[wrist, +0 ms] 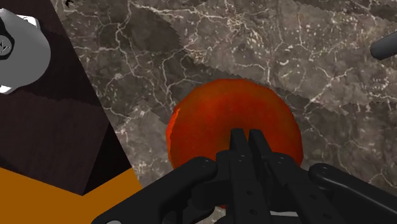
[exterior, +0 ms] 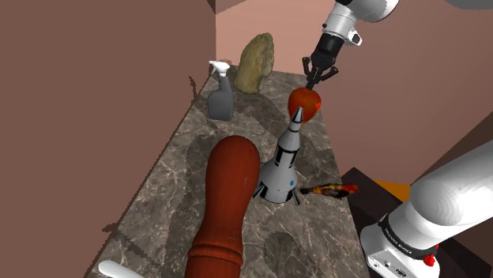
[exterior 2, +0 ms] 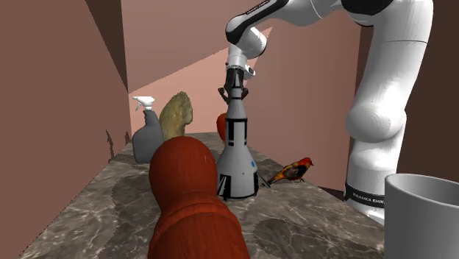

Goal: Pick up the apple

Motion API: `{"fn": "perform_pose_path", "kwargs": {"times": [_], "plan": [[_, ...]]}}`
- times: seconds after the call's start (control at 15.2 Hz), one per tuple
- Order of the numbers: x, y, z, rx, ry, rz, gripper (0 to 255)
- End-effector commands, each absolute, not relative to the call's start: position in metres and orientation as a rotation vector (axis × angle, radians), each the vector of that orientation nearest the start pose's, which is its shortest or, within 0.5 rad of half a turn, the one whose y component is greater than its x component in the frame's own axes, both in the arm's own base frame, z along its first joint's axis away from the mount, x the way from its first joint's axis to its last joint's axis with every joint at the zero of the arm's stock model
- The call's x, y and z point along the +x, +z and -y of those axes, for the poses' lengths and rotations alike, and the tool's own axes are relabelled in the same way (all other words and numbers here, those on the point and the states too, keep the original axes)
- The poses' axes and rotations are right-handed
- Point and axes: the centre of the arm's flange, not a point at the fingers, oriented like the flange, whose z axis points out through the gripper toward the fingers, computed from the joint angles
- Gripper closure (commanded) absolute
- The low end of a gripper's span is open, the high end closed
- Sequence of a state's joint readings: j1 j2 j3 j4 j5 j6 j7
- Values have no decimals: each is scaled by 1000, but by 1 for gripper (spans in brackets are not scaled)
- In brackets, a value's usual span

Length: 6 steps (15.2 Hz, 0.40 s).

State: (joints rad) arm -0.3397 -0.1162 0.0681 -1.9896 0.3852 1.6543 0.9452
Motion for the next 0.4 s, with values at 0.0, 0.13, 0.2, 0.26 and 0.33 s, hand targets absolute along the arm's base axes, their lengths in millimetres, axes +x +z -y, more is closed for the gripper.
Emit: {"fn": "perform_pose_path", "kwargs": {"times": [0.0,0.13,0.2,0.26,0.33], "plan": [[493,514,97,-2255,469,-1703,255],[493,524,97,-2255,469,-1703,255],[493,530,97,-2255,469,-1703,255],[493,530,97,-2255,469,-1703,255],[493,530,97,-2255,469,-1703,255]]}}
